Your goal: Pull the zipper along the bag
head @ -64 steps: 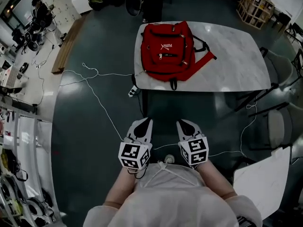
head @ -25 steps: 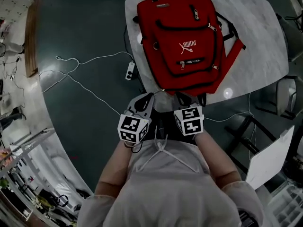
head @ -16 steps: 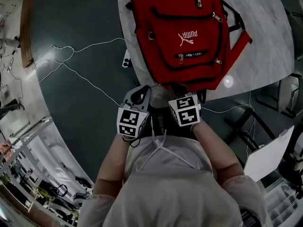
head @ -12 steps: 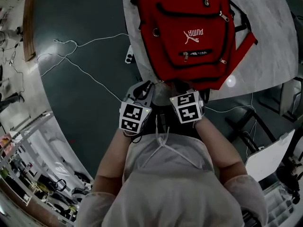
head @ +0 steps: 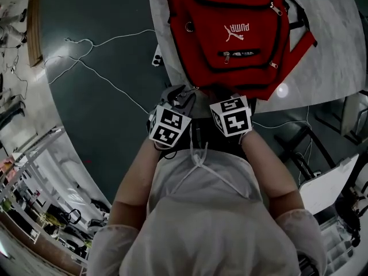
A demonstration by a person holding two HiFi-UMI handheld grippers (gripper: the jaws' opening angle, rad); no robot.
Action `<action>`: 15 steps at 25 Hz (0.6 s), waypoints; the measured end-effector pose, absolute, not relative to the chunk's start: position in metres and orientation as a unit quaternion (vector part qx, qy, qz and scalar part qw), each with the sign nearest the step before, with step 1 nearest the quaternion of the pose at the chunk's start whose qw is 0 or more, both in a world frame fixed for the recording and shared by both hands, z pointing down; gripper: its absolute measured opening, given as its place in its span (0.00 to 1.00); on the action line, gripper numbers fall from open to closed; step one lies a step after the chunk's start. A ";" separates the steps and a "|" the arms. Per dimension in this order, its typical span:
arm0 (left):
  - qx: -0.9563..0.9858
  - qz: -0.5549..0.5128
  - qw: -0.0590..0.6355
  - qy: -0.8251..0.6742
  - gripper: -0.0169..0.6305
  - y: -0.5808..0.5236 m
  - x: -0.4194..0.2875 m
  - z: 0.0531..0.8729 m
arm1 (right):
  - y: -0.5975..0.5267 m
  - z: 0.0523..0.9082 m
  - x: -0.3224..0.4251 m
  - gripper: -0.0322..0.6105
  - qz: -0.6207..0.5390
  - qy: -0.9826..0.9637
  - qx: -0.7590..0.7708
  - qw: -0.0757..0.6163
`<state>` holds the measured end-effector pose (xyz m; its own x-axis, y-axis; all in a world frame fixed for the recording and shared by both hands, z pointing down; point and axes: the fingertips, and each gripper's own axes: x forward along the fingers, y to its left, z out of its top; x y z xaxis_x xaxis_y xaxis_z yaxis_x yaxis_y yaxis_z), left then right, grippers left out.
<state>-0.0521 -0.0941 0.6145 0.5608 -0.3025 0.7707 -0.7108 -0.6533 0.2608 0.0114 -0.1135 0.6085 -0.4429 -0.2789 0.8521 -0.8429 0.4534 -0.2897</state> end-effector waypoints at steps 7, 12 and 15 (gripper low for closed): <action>0.831 0.421 0.216 -0.294 0.20 -0.093 -0.054 0.623 | -0.111 0.610 0.009 0.09 0.383 -0.765 0.362 0.370; 0.825 0.438 0.214 -0.286 0.12 -0.090 -0.049 0.623 | -0.112 0.608 0.008 0.09 0.388 -0.767 0.358 0.365; 0.821 0.452 0.218 -0.273 0.09 -0.088 -0.046 0.625 | -0.111 0.608 0.008 0.09 0.387 -0.768 0.358 0.364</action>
